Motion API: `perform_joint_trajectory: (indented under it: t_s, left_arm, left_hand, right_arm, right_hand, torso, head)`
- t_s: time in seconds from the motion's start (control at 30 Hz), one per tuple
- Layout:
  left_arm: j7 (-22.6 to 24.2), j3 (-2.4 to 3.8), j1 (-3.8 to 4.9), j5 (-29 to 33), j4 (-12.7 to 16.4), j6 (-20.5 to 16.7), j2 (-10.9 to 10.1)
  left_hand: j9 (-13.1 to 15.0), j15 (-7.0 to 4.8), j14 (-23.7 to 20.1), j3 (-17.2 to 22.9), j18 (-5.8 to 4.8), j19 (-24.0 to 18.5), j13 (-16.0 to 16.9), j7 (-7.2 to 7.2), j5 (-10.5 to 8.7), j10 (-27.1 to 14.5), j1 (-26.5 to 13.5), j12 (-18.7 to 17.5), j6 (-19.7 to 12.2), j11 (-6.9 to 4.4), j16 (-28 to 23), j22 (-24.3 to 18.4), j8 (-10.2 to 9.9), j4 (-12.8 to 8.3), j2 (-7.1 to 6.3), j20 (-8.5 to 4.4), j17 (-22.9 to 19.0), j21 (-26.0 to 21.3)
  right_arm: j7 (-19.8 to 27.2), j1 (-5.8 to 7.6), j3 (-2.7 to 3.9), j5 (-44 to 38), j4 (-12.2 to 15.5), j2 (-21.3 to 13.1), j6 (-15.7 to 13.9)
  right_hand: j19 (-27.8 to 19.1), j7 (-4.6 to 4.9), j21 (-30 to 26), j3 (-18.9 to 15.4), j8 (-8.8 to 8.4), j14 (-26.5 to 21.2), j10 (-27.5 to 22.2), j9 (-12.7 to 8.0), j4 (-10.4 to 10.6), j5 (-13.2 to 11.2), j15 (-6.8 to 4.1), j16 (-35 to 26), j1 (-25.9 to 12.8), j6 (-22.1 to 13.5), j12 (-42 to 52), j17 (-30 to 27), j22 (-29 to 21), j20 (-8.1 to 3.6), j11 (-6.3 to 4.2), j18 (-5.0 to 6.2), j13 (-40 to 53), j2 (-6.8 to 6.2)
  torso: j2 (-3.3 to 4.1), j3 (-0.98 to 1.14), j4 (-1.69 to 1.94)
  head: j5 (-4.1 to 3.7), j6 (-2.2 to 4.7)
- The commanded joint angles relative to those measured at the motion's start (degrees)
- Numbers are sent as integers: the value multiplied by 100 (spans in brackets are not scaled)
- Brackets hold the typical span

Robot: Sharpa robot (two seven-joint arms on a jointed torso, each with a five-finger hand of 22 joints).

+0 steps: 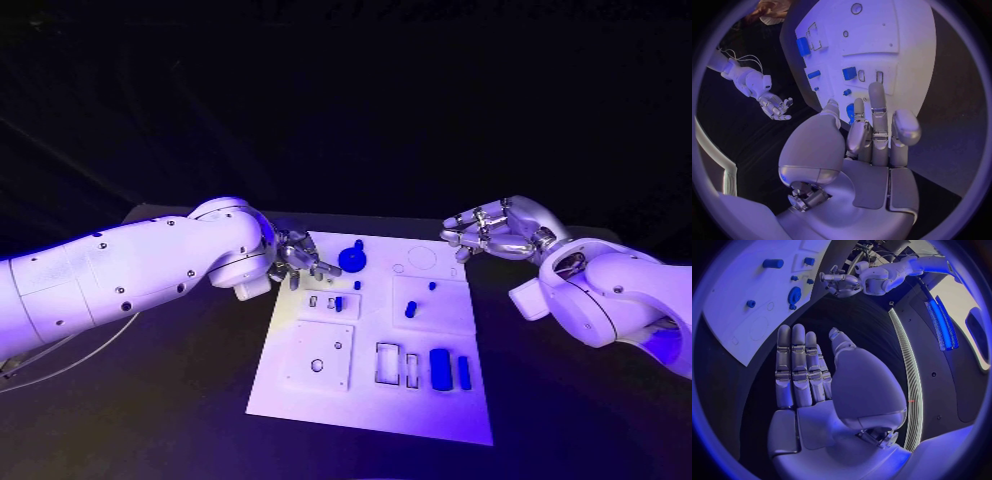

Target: Assemble the parts on the task board

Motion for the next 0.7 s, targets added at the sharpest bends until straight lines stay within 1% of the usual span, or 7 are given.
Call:
perform_joint_trajectory:
  t_s: [0.03, 0.17, 0.23, 0.33, 0.5, 0.57, 0.7]
  left_arm:
    - [-193, -10, 21, -129, -10, 387, 63]
    - [-209, -23, 33, -121, -25, 495, 129]
    - [-216, -27, 36, -134, -36, 503, 174]
    - [-227, -30, 37, -149, -51, 525, 219]
    - [-256, -37, 39, -221, -105, 636, 303]
    - [-270, -40, 39, -253, -115, 675, 324]
    - [-293, -44, 40, -291, -123, 765, 347]
  left_hand:
    - [24, -54, 2, -37, -71, 6, 2, -10, -9, 18, -49, 19, -23, 3, -29, 11, 29, 3, 6, -13, 11, 41]
    - [42, -54, 2, -48, -71, 3, -6, -10, -9, 11, -54, 12, -29, 3, -33, 12, 36, 3, 21, -13, 16, 42]
    - [98, -57, 4, -76, -70, -6, -12, -21, -9, 0, -53, 5, -19, -3, -42, 12, 72, -1, 47, -13, 26, 44]
    - [133, -59, 5, -90, -71, -6, -2, -27, -9, 1, -46, 12, -15, -8, -47, 21, 94, -3, 61, -14, 33, 50]
    - [139, -60, 5, -93, -68, -17, -18, -28, -9, -8, -44, -1, -16, -8, -48, 4, 97, -3, 63, -14, 34, 42]
    - [153, -60, 5, -102, -65, -26, -38, -27, -9, -21, -47, -19, -23, -8, -50, -9, 101, -1, 70, -14, 37, 37]
    - [170, -60, 5, -112, -60, -44, -59, -26, -9, -37, -50, -38, -34, -7, -54, -33, 106, 1, 80, -14, 41, 27]
  right_arm:
    - [-41, -17, -4, -104, -49, 36, 72]
    - [-48, -38, -9, -109, -102, 76, 95]
    - [-41, -57, -10, -105, -124, 90, 100]
    - [-34, -86, -11, -101, -141, 103, 103]
    - [-19, -125, -12, -97, -160, 125, 105]
    - [-18, -136, -12, -96, -166, 134, 106]
    - [-22, -150, -12, -76, -171, 147, 101]
  right_hand:
    - [-15, 29, -42, -21, 38, -16, -25, -9, 27, 42, 35, -38, -75, 5, -33, -11, -21, 26, 30, 18, -4, 20]
    - [-22, 32, -49, -24, 38, -23, -33, -10, 29, 48, 39, -47, -80, 2, -36, -14, -28, 29, 33, 18, -4, 23]
    - [-27, 35, -54, -26, 37, -27, -37, -11, 31, 52, 41, -52, -85, -1, -37, -16, -32, 32, 35, 18, -4, 25]
    - [-32, 38, -59, -29, 35, -30, -41, -13, 34, 61, 43, -57, -91, -8, -38, -17, -37, 34, 38, 18, -3, 29]
    - [-36, 41, -64, -29, 32, -32, -45, -16, 37, 76, 46, -63, -97, -17, -38, -19, -44, 37, 40, 18, -1, 38]
    - [-36, 41, -64, -29, 32, -32, -45, -16, 37, 76, 46, -63, -97, -17, -38, -19, -44, 37, 40, 18, -1, 38]
    - [-45, 51, -78, -43, 29, -36, -64, -22, 60, 124, 55, -80, -138, -37, -42, -25, -63, 46, 51, 19, 2, 57]
  torso:
    - [9, 6, -12]
    - [2, 8, -20]
    - [7, -5, -9]
    - [10, -9, -6]
    - [7, 6, -9]
    - [6, -2, -8]
    - [6, -5, -8]
  head:
    - [-5, 31]
    - [0, -4]
    - [-19, 5]
    - [-23, 16]
    - [2, -29]
    - [3, -31]
    - [-11, -37]
